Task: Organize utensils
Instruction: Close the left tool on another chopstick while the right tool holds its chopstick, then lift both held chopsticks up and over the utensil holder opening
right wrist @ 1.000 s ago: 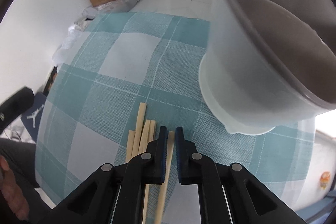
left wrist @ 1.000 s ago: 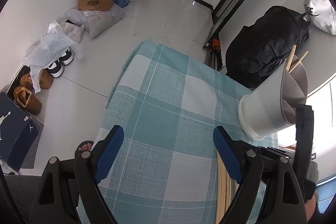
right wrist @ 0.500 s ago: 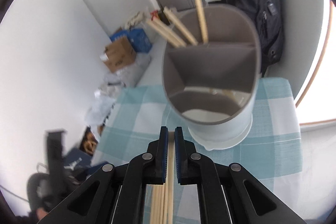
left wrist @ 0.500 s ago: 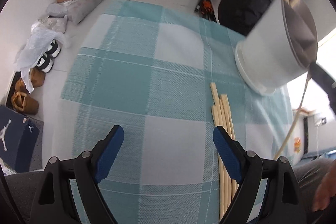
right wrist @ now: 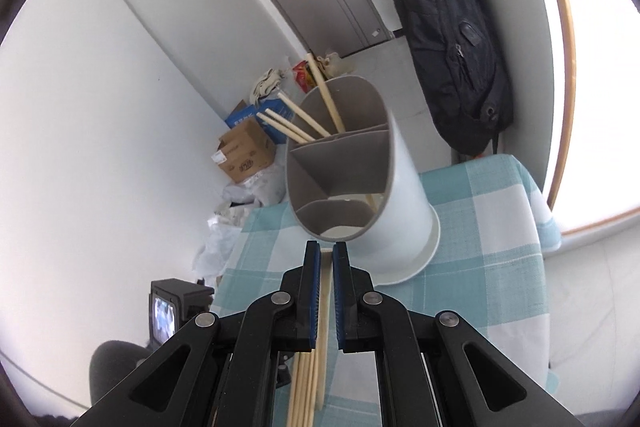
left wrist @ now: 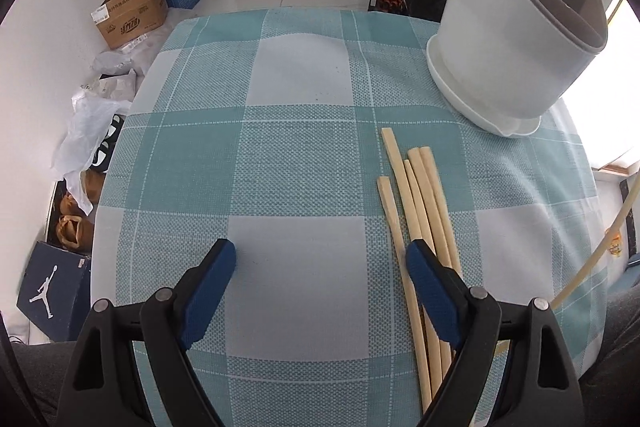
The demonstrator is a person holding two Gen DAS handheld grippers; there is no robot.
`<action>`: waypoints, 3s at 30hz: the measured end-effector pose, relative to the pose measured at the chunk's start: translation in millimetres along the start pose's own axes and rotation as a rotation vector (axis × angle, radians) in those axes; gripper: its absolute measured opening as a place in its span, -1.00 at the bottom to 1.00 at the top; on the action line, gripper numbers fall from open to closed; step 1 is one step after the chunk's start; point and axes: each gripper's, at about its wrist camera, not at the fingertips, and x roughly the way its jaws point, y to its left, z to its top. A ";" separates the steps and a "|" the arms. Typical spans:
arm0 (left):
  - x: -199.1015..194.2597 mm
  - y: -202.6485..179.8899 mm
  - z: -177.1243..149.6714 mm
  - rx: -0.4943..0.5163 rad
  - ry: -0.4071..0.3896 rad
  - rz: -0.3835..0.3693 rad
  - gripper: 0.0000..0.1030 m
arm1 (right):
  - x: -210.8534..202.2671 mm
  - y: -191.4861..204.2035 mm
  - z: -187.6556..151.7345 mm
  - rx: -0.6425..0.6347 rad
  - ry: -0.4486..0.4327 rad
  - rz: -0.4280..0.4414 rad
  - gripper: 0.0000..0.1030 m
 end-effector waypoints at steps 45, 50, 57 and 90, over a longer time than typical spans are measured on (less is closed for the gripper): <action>-90.2 -7.3 21.0 -0.015 -0.325 -0.160 -0.96 | -42.8 -11.4 -3.7 0.009 -0.088 0.040 -0.89; -101.7 -7.8 18.1 -0.016 -0.381 -0.200 -0.96 | -44.6 8.2 -7.9 -0.053 -0.099 0.035 -0.89; -109.0 11.4 19.9 -0.034 -0.442 -0.241 -0.96 | -44.4 31.6 -15.7 -0.115 -0.105 0.016 -0.90; -176.6 -13.9 78.9 0.050 -0.534 -0.382 -0.96 | -81.9 62.0 40.1 -0.119 -0.206 0.059 -0.90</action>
